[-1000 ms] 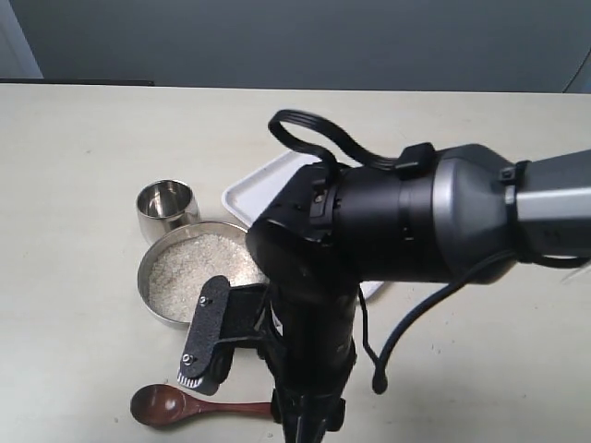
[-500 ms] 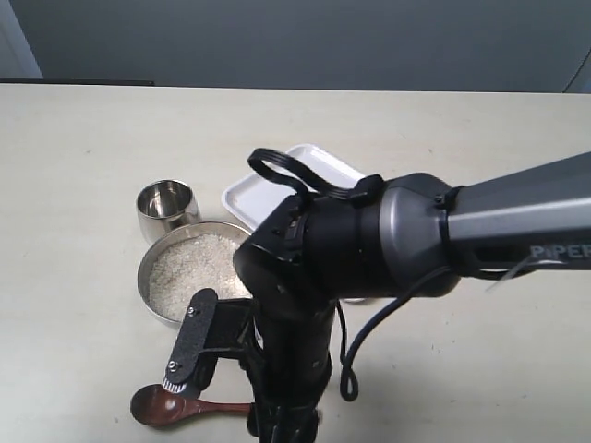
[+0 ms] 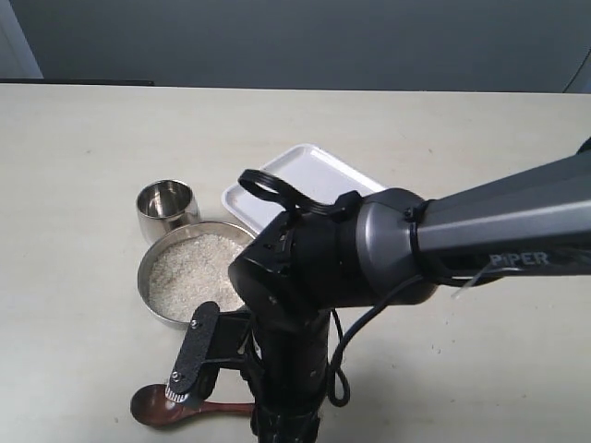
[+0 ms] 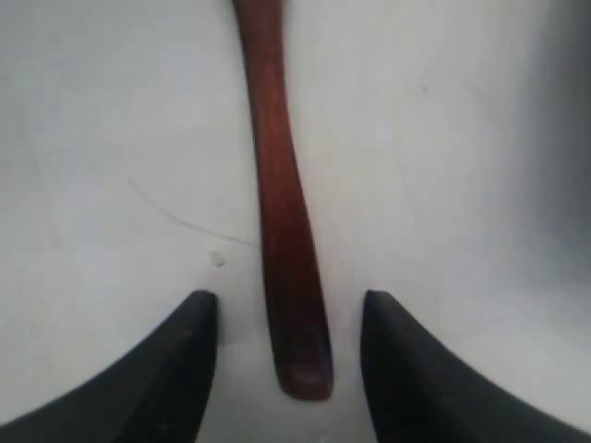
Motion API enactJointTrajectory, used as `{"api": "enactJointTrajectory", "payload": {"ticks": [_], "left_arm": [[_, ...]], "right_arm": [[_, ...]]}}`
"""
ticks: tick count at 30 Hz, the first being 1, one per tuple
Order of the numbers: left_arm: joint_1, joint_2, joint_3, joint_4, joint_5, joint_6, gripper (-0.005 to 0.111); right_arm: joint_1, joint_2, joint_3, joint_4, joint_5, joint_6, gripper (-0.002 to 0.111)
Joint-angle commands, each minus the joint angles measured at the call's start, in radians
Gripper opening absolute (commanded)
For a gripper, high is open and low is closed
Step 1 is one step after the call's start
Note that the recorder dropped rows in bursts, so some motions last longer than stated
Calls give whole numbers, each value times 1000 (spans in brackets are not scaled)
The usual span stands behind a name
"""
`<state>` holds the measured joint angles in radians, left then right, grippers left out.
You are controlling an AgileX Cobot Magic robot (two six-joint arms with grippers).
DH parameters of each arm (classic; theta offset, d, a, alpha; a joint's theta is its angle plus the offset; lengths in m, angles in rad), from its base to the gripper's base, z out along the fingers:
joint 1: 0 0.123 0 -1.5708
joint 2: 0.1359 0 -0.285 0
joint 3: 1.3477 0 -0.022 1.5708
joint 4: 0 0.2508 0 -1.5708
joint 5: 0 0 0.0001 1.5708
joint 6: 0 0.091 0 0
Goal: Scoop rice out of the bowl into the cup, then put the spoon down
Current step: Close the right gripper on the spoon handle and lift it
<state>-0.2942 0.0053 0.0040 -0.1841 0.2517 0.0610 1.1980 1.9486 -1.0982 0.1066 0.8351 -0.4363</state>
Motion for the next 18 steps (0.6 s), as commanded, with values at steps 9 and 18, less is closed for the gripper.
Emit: {"api": "enactJointTrajectory", "payload": {"ticks": [9, 18], "left_arm": [[-7, -5, -4, 1, -16, -7, 1], [-7, -5, -4, 1, -16, -7, 1]], "right_arm": [[1, 37, -5, 13, -8, -7, 47], [1, 37, -5, 13, 4, -8, 9]]}}
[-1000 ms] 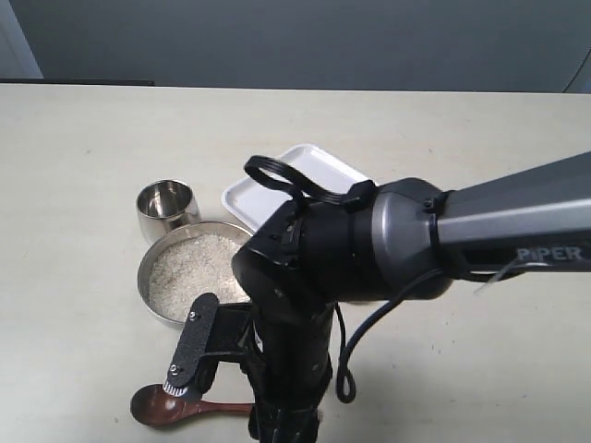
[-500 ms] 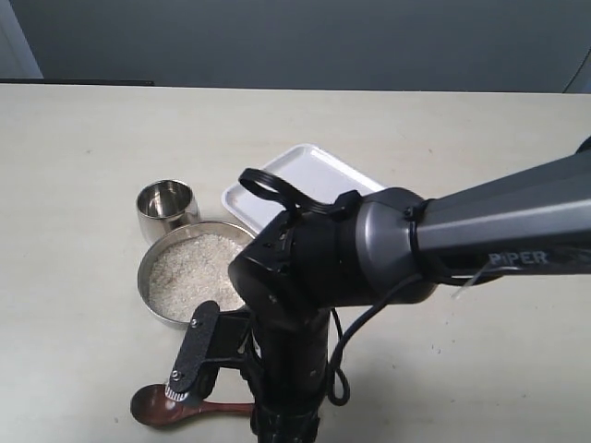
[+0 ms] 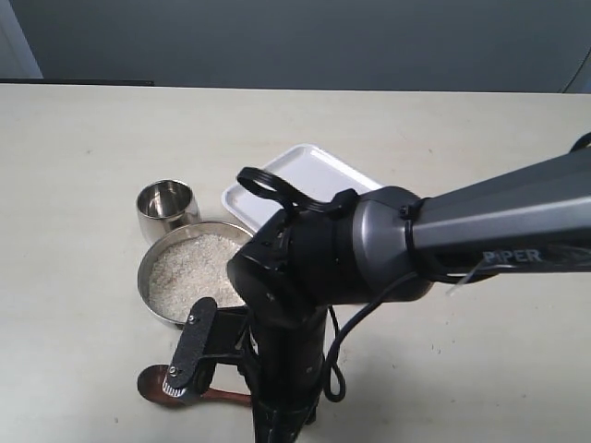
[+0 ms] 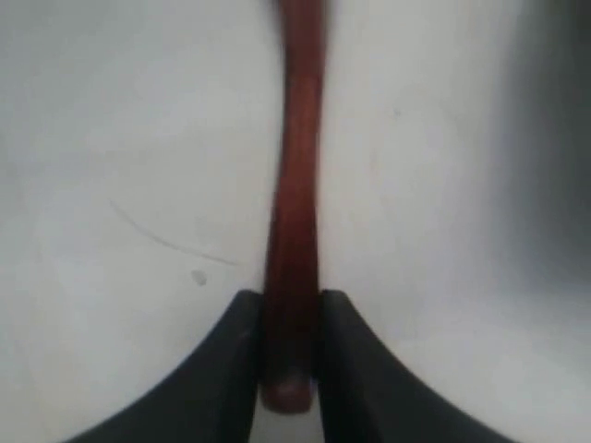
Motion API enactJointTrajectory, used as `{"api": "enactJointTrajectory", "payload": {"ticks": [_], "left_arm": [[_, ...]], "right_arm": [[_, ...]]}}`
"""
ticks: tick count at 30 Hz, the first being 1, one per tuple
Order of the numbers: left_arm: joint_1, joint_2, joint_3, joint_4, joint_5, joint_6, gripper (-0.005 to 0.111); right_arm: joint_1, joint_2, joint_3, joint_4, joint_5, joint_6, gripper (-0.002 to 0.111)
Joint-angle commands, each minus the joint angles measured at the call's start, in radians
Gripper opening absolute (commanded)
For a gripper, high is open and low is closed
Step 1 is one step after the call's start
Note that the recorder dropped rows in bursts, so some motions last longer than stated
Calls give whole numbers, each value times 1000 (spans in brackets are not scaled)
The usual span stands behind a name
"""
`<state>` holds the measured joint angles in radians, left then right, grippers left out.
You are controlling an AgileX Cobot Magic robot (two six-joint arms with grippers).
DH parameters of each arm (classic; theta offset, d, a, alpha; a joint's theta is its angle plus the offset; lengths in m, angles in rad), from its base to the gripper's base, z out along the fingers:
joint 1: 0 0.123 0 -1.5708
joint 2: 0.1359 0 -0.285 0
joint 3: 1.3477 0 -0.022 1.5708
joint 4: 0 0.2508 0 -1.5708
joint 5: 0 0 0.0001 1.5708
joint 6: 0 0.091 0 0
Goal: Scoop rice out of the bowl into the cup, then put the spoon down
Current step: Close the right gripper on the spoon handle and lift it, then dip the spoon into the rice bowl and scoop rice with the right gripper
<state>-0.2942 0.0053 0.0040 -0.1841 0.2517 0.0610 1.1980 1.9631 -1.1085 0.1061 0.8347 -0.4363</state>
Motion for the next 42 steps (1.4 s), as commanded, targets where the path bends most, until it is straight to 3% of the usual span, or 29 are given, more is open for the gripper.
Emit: {"api": "enactJointTrajectory", "payload": {"ticks": [1, 4, 14, 20, 35, 42], "left_arm": [[-7, -5, -4, 1, -16, -7, 1], [-7, -5, -4, 1, -16, -7, 1], [-7, -5, -4, 1, -16, -7, 1], [-7, -5, -4, 1, -16, -7, 1], [-7, -5, -4, 1, -16, -7, 1], [-7, -5, -4, 1, -16, -7, 1]], "right_arm": [[1, 22, 6, 16, 4, -10, 7], [1, 22, 6, 20, 16, -26, -1], [50, -55, 6, 45, 101, -108, -1], [88, -136, 4, -63, 182, -109, -1], [88, -239, -43, -675, 259, 208, -1], [88, -200, -129, -946, 259, 244, -1]]}}
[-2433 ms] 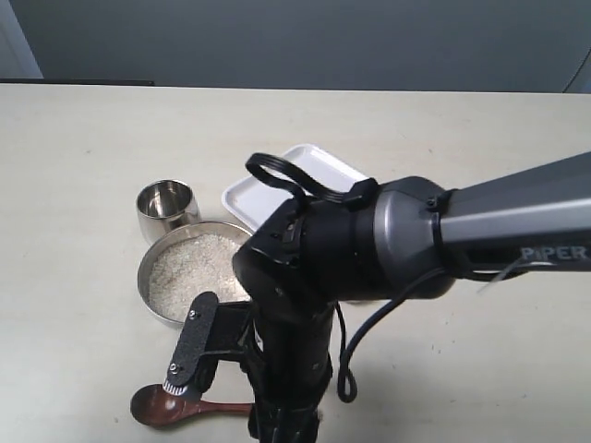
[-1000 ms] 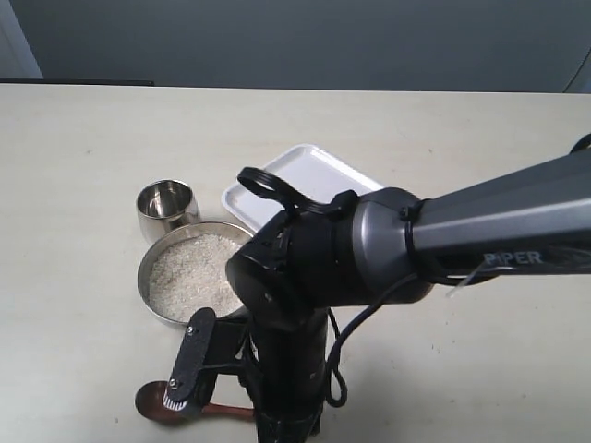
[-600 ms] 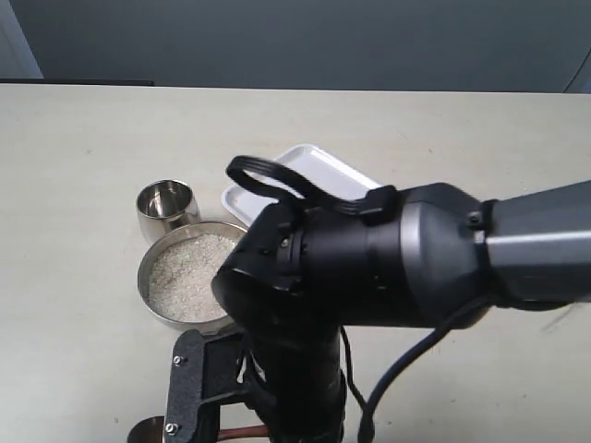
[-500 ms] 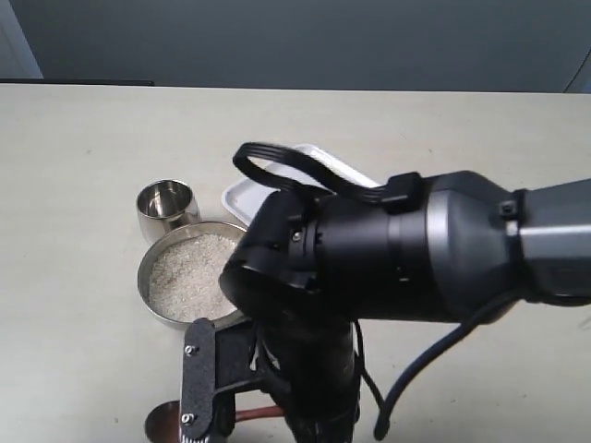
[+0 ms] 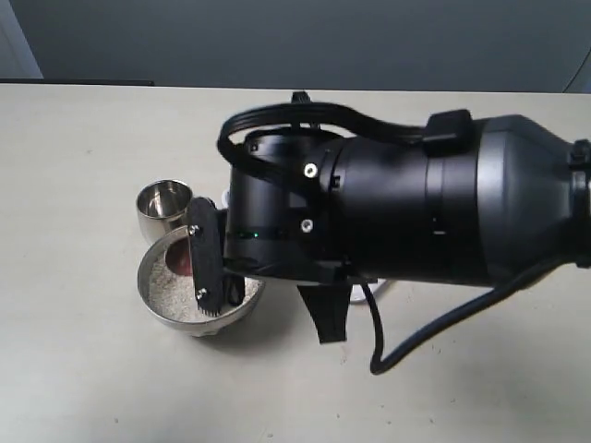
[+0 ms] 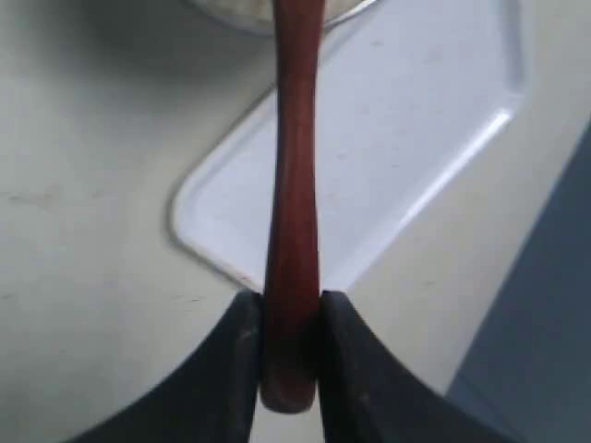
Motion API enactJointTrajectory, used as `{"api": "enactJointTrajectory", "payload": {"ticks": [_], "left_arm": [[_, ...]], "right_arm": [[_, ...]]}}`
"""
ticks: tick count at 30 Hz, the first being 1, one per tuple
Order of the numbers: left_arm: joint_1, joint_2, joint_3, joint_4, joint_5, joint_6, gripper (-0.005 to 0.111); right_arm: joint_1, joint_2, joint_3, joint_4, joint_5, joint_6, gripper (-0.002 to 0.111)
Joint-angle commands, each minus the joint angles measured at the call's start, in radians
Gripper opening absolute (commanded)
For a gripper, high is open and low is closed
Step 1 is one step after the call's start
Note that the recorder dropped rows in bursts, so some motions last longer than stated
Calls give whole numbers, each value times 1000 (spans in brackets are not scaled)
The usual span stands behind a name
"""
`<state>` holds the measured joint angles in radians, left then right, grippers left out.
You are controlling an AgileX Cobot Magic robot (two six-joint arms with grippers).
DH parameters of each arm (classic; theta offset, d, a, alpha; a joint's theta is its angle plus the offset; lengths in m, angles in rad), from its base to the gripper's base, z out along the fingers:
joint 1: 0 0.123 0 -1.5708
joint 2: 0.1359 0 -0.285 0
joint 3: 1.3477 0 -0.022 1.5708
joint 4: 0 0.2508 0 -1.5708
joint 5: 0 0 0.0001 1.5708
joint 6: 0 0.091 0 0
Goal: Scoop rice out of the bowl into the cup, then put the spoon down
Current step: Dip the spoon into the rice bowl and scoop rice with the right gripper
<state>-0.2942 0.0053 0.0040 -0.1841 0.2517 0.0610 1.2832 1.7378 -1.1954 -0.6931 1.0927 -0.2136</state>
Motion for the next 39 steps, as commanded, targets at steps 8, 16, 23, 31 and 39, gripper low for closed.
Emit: {"api": "enactJointTrajectory", "payload": {"ticks": [8, 16, 23, 31, 39], "left_arm": [[-7, -5, -4, 1, -16, -7, 1], [-7, -5, -4, 1, -16, -7, 1], [-7, -5, -4, 1, -16, -7, 1], [-7, -5, -4, 1, -16, -7, 1], [-7, -5, -4, 1, -16, -7, 1]], "right_arm": [[3, 145, -55, -248, 33, -73, -1], [3, 235, -115, -297, 44, -78, -1], [-2, 262, -139, -323, 51, -74, -1], [-40, 262, -139, -375, 69, -74, -1], [-42, 262, -137, -341, 39, -74, -1]]}}
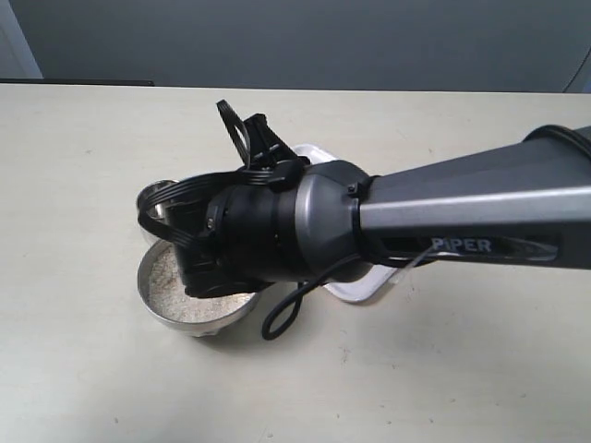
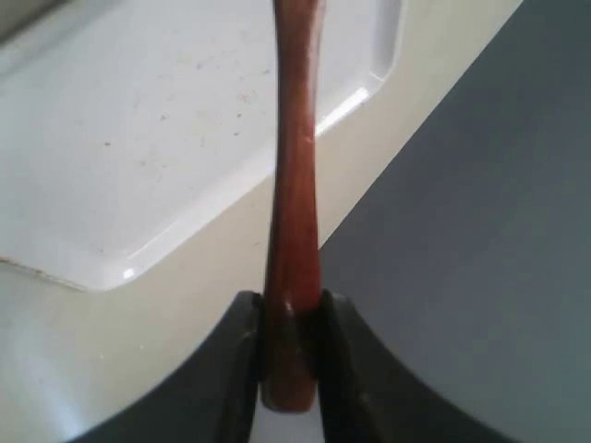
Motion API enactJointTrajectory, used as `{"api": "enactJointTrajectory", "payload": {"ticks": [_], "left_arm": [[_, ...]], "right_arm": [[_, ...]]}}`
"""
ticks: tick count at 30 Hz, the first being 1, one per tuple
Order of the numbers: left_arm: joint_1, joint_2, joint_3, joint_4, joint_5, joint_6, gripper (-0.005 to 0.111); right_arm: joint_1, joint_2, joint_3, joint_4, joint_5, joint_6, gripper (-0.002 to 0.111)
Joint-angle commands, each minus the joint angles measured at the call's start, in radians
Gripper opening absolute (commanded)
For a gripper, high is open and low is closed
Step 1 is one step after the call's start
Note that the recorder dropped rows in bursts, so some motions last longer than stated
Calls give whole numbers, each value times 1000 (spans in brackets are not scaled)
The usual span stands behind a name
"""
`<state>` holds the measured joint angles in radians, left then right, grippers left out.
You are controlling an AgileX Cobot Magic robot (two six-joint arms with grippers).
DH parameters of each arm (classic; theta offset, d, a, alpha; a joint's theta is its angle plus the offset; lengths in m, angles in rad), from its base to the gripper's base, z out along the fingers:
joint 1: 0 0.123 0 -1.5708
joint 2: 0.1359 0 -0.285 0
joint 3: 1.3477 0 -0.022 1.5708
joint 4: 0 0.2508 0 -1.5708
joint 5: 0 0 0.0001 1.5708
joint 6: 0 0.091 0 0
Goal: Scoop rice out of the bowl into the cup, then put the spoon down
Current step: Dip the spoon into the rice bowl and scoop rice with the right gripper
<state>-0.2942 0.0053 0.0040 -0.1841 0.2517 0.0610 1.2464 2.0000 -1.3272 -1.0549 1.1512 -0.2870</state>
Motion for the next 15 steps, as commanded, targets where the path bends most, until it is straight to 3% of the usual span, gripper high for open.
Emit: {"api": "enactJointTrajectory", "payload": {"ticks": [1, 15], "left_arm": [[-7, -5, -4, 1, -16, -7, 1], [-7, -5, -4, 1, -16, -7, 1]], "right_arm": [[-5, -1, -5, 20, -22, 0, -1], [-5, 5, -4, 61, -51, -7, -1]]}}
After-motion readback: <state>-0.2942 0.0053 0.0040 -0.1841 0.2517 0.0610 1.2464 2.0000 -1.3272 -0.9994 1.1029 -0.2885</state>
